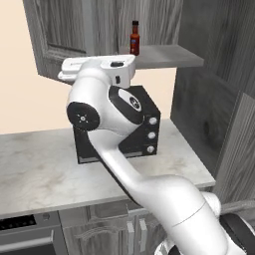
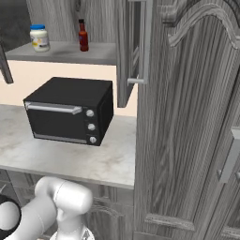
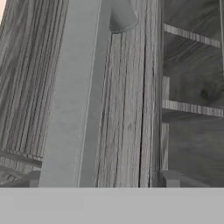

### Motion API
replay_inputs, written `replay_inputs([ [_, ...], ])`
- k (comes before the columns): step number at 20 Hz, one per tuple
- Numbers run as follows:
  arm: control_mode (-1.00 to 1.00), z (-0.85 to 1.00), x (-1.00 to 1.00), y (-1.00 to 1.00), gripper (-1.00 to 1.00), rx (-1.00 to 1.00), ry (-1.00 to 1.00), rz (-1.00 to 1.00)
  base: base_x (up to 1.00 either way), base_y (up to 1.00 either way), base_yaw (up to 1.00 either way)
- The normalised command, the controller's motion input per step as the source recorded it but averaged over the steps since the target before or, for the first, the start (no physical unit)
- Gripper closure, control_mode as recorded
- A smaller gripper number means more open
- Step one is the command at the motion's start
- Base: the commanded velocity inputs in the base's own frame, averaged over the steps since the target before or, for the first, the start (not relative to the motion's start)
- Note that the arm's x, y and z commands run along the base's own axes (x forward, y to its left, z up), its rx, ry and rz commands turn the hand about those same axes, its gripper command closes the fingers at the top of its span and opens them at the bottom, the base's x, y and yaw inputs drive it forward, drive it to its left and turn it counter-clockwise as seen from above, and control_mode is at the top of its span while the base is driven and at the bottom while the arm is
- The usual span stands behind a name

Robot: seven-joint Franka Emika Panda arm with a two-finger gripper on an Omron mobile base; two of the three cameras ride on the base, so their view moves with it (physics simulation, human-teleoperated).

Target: Move the mayonnaise and condiment bottle from the cabinet to the dining counter.

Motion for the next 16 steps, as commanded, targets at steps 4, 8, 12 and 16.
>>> replay_inputs([
  [4, -1.0, 0.0, -0.74, -0.55, -1.0, 0.15, 0.04, -0.05, 0.0, 0.0, 0.0],
  [8, -1.0, 0.0, -0.29, -0.8, -1.0, 0.14, 0.12, -0.02, 0.0, 0.0, 0.0],
  [12, -1.0, -0.05, -0.35, -0.91, -1.0, 0.16, 0.08, 0.0, 0.0, 0.0, 0.0],
  [16, -1.0, -0.01, -0.85, -0.4, -1.0, 0.13, -0.05, 0.02, 0.0, 0.0, 0.0],
])
